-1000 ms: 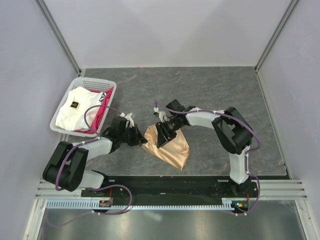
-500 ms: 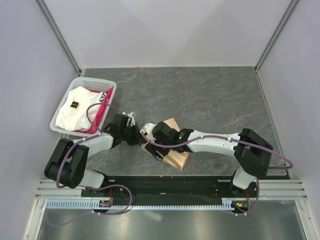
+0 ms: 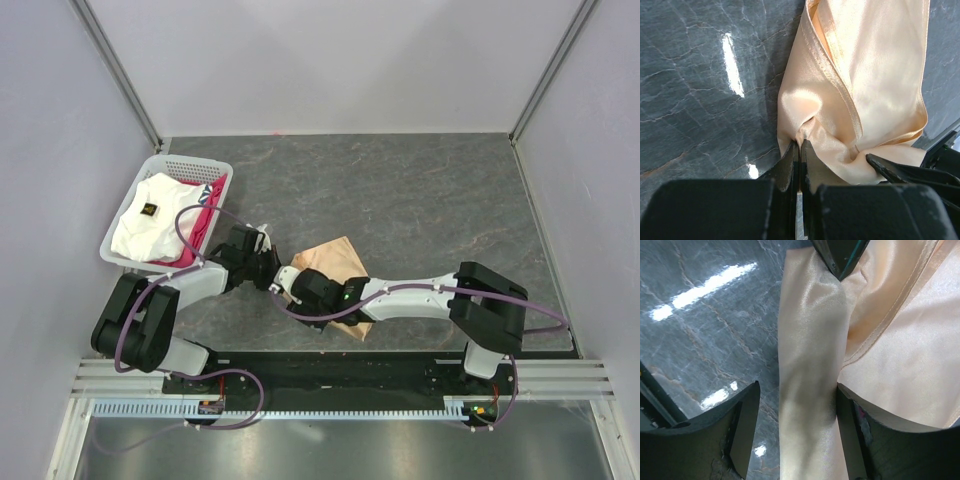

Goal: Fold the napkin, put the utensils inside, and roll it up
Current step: Roll the napkin with the utensil

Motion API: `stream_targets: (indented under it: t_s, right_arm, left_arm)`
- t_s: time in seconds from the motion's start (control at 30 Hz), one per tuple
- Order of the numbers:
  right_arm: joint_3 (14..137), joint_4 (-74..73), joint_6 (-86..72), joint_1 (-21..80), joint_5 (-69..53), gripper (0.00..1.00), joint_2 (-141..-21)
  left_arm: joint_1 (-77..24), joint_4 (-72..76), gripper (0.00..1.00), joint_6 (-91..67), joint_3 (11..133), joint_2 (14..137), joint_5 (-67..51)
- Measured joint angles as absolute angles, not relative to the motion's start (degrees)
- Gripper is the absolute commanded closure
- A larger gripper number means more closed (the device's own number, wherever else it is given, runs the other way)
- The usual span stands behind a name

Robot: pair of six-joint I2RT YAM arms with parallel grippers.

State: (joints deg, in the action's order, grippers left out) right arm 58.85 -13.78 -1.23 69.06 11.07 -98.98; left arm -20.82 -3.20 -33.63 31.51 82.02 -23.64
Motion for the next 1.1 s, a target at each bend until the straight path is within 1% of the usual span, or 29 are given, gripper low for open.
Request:
stream_targets:
  t_s: [0.17,0.27,0.3,0.4,0.47,0.5,0.57,0.6,0.7,0.8,0.9,1.1]
  right_arm:
    - [58.8,-13.3,-1.1,69.0,12.9,0.35,-100.9]
    - [58.9,-12.7,-1.0,69.0,13.4,0.39,-101.6]
    - [58.9,-12.5,-1.0,69.0,13.4,0.48,-101.8]
    - [59.0,-11.9,-1.0,69.1,13.1,0.66,-102.2]
    - [59.1,-11.4,-1.1,69.1,12.4,0.70,-102.7]
    - [59.3,-11.3,-1.1,69.2,11.9,0.74,-102.9]
    - [59.4,-11.3,-1.2,69.1,10.9,0.78,-103.1]
    - [59.5,-11.3,-1.2,69.0,10.5,0.79,-103.1]
    - [59.5,-11.4,-1.8,67.9,7.9,0.81,-103.2]
    - [59.5,-11.3,-2.0,66.3,4.4,0.82,-103.2]
    - [59.7,-11.1,-2.4,64.4,-0.4,0.83,-103.2]
    - [60.6,-10.9,-3.3,59.5,-11.3,0.83,-104.3]
  left_arm:
    - [-20.8,-3.4,0.98,-33.6,31.6,82.0,-23.7]
    - [-20.8,-3.4,0.98,-33.6,31.6,82.0,-23.7]
    - [-20.8,-3.4,0.98,-33.6,31.6,82.0,-23.7]
    - [-20.8,-3.8,0.98,-33.6,31.6,82.0,-24.1]
    - [-20.8,-3.9,0.97,-33.6,31.6,82.0,-24.3]
    - [-20.8,-4.1,0.90,-33.6,31.6,82.0,-24.3]
    - [-20.8,-4.3,0.80,-33.6,31.8,82.0,-24.3]
    - [-20.8,-4.5,0.70,-33.6,31.8,81.9,-24.1]
    - [-20.8,-6.2,0.53,-33.8,31.8,80.5,-22.7]
    - [-20.8,-8.1,0.43,-33.9,31.8,77.2,-20.7]
    - [-20.6,-9.3,0.35,-34.0,31.8,73.2,-18.3]
    - [-20.3,-10.8,0.27,-34.5,29.8,66.8,-14.6]
